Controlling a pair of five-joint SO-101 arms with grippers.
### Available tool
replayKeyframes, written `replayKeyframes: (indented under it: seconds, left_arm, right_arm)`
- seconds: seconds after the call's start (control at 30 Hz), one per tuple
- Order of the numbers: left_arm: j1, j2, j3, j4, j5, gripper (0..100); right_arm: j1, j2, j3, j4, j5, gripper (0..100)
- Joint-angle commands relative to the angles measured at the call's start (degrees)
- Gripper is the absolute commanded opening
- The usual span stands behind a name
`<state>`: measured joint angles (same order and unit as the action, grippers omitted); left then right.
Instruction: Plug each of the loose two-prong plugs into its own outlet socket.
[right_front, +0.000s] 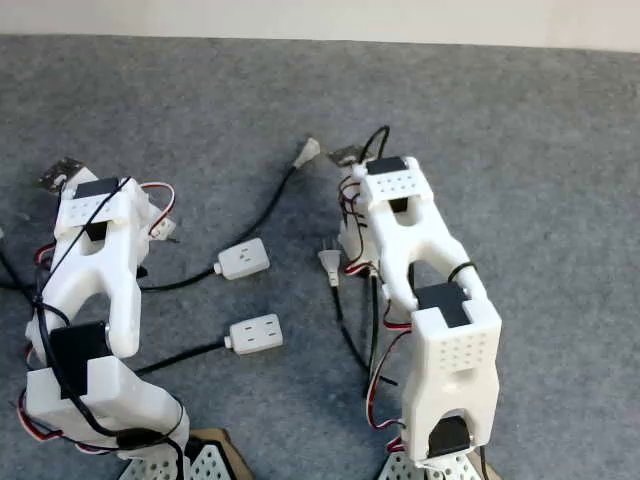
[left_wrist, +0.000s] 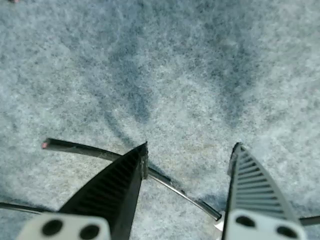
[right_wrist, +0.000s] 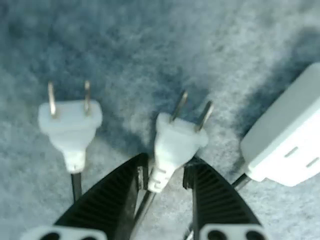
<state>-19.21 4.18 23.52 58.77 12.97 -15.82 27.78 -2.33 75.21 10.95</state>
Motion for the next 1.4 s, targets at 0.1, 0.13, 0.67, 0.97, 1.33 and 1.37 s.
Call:
replayKeyframes:
  seconds: [0.1, 0.13, 0.67, 0.97, 1.33, 1.37]
  left_arm:
    - [0.92, -2.07, -0.13, -0.97, 0.18, 27]
    - [0.92, -2.07, -0.13, -0.97, 0.18, 27]
    - [0.92, -2.07, -0.13, -1.05, 0.18, 27]
    - [0.92, -2.07, -0.13, -1.05, 0.18, 27]
    - [2.33, -2.07, -0.13, -1.14, 0.09, 27]
    - [2.33, -2.07, -0.13, -1.14, 0.09, 27]
  right_arm:
    - [-0.48, -1.36, 1.1, -7.87, -11.6, 12.6]
    - [-0.48, -1.36, 1.89, -8.84, -12.22, 12.5]
    - [-0.31, -1.45, 3.3, -5.49, -12.13, 3.2]
    - [-0.4, -1.98, 5.49, -4.44, -12.31, 13.5]
    - [-0.13, -9.54, 17.54, -11.74, -12.31, 12.5]
    - [-0.13, -9.63, 17.54, -12.0, -12.4, 12.5]
